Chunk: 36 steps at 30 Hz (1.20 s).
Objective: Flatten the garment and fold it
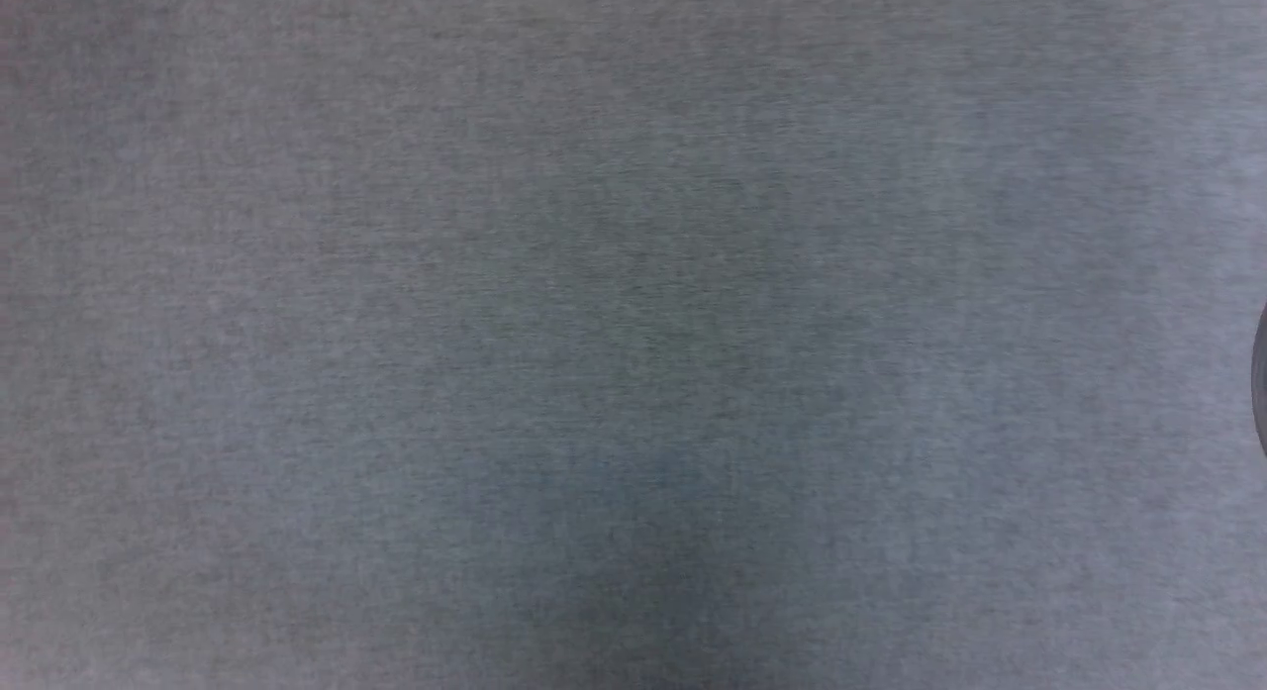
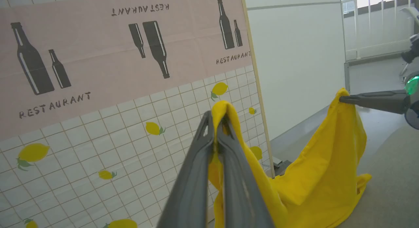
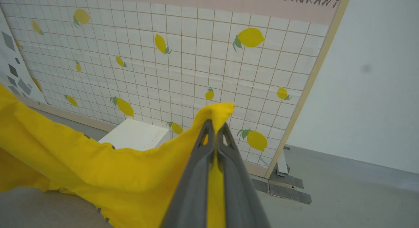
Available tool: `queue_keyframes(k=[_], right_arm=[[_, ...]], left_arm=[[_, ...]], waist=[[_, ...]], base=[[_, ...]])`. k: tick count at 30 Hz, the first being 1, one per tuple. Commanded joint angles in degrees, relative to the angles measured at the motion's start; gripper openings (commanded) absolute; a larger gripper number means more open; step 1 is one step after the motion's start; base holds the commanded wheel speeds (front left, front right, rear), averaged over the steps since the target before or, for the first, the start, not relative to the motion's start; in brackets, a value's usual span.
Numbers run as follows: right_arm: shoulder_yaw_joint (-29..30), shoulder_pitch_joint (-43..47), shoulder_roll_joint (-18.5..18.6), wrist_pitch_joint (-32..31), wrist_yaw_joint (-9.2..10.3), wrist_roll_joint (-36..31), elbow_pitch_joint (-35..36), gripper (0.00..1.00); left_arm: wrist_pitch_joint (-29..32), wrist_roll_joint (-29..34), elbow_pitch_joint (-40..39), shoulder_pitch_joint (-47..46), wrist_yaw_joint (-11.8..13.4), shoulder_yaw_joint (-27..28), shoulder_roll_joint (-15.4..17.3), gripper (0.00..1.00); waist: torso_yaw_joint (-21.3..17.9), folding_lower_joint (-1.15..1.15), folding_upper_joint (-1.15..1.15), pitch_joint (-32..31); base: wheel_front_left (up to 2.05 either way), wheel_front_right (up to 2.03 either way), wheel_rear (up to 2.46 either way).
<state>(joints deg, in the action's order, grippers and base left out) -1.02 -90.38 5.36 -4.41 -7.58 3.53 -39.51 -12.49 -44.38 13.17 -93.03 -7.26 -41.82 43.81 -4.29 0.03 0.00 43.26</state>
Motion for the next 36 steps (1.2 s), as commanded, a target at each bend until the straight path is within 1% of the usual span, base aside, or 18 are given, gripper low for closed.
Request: queue_keyframes(k=[1, 4, 5, 7, 10, 13, 15, 17, 21, 24, 28, 33, 36], right_arm=[[-1.6, 2.6, 1.7, 0.5, 0.09, 2.6, 1.9, 0.00], [-4.9, 9.6, 5.3, -0.1, 0.09, 8.5, 8.2, 0.00], [-5.5, 13.1, 6.8, -0.6, 0.09, 10.7, 11.5, 0.00], [-6.3, 20.3, 9.5, -2.3, 0.09, 14.1, 18.0, 0.00], [-5.3, 31.6, 12.7, -5.3, 0.09, 17.5, 27.6, 0.00], [-1.8, 43.9, 13.6, -7.9, 0.09, 19.2, 36.7, 0.00], [0.2, 51.3, 13.3, -9.2, 0.09, 19.4, 41.4, 0.00], [1.9, 59.4, 11.9, -10.4, 0.09, 18.3, 46.2, 0.00], [3.5, 71.0, 9.0, -12.2, 0.09, 17.9, 50.2, 0.00], [3.3, 77.0, 8.5, -13.4, 0.09, 17.4, 51.2, 0.00], [2.9, 83.5, 9.6, -14.7, 0.09, 17.6, 50.5, 0.00], [4.4, 90.3, 11.7, -16.7, 0.09, 18.0, 48.4, 0.00], [4.4, 94.0, 13.2, -18.1, 0.09, 18.4, 47.6, 0.00]], left_arm=[[-1.1, -1.4, -2.6, 1.8, -0.2, -1.5, 2.2, 0.00], [-2.1, -3.5, -8.6, 6.9, -0.2, -5.0, 5.8, 0.00], [-2.3, -4.4, -10.9, 9.5, -0.2, -5.9, 7.0, 0.00], [-2.4, -3.7, -14.8, 14.2, -0.2, -7.1, 9.5, 0.00], [-2.5, -4.4, -20.0, 23.2, 0.3, -6.0, 10.9, 0.00], [-2.5, -4.8, -24.4, 33.5, 2.7, -4.6, 11.1, 0.00], [-2.5, -4.9, -26.5, 40.0, 4.6, -3.6, 10.7, 0.00], [-2.5, -5.2, -28.2, 47.3, 6.6, -2.5, 9.9, 0.00], [-2.5, -5.3, -28.2, 58.8, 8.9, -3.7, 9.5, 0.00], [-2.4, -7.7, -27.2, 65.1, 9.9, -6.1, 8.9, 0.00], [1.3, -13.5, -26.0, 71.4, 10.7, -9.5, 8.0, 0.00], [7.1, -20.0, -24.6, 77.0, 12.0, -12.9, 7.8, 0.00], [9.3, -23.8, -23.9, 80.0, 12.8, -14.1, 7.9, 0.00]], waist=[[2.5, -0.03, 0.00, -0.2], [3.5, -0.03, 0.00, -2.7], [3.7, -0.03, 0.00, -3.8], [4.2, -0.03, 0.00, -5.8], [4.8, -0.03, 0.00, -8.7], [5.4, -0.03, 0.00, -11.5], [5.7, -0.03, 0.00, -13.4], [6.0, -0.03, 0.00, -15.5], [6.1, -0.03, 0.00, -19.1], [6.1, -0.03, 0.00, -21.4], [6.4, -0.03, 0.00, -24.6], [7.2, -0.03, 0.00, -28.1], [7.4, -0.03, 0.00, -29.6]], base=[[0.00, 0.00, 0.00], [0.00, 0.00, 0.00], [0.00, 0.00, 0.00], [0.00, 0.00, 0.00], [0.00, 0.00, 0.00], [0.00, 0.00, 0.00], [0.00, 0.00, 0.00], [0.00, 0.00, 0.00], [0.00, 0.00, 0.00], [0.00, 0.00, 0.00], [0.00, 0.00, 0.00], [0.00, 0.00, 0.00], [0.00, 0.00, 0.00]])
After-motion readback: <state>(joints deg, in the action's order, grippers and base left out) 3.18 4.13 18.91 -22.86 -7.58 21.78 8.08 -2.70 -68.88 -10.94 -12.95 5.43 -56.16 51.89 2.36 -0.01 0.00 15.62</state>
